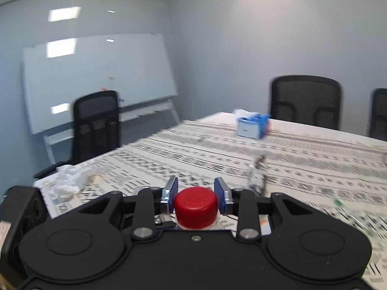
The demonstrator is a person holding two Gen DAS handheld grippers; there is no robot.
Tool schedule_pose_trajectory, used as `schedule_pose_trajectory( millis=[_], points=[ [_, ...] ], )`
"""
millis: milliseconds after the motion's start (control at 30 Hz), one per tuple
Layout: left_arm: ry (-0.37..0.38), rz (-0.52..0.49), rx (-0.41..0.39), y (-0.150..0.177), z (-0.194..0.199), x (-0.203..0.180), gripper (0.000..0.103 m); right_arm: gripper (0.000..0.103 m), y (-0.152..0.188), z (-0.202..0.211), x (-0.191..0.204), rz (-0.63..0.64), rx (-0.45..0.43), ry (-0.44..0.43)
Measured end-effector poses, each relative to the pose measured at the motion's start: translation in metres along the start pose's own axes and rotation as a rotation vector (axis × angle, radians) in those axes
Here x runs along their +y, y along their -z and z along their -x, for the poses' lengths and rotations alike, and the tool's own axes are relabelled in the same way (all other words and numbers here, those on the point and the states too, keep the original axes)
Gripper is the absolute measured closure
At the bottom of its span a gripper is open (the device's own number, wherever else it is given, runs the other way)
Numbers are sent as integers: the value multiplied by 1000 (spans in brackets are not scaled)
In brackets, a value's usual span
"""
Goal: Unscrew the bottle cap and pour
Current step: 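Grasp the bottle body with the left tool while the right tool closes on the red cap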
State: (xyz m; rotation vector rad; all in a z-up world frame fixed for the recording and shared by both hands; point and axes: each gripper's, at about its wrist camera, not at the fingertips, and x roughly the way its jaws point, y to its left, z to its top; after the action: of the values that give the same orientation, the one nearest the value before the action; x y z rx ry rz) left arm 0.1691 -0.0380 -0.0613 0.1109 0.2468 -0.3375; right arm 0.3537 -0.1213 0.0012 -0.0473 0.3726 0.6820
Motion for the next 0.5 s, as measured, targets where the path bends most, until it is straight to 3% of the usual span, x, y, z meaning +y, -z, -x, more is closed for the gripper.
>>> schedule_pose_trajectory(
  millis=[100,200,333,500],
  points=[
    [-8,11,2,-1,-9,5,45,64,11,10,24,47,-56,141],
    [-19,0,-2,0,-20,6,45,70,18,12,36,95,-92,191],
    [-13,0,-3,-1,-31,12,45,70,19,15,22,100,-99,114],
    [-4,9,-3,-2,-55,31,45,70,16,15,-17,112,-101,-117]
  ],
)
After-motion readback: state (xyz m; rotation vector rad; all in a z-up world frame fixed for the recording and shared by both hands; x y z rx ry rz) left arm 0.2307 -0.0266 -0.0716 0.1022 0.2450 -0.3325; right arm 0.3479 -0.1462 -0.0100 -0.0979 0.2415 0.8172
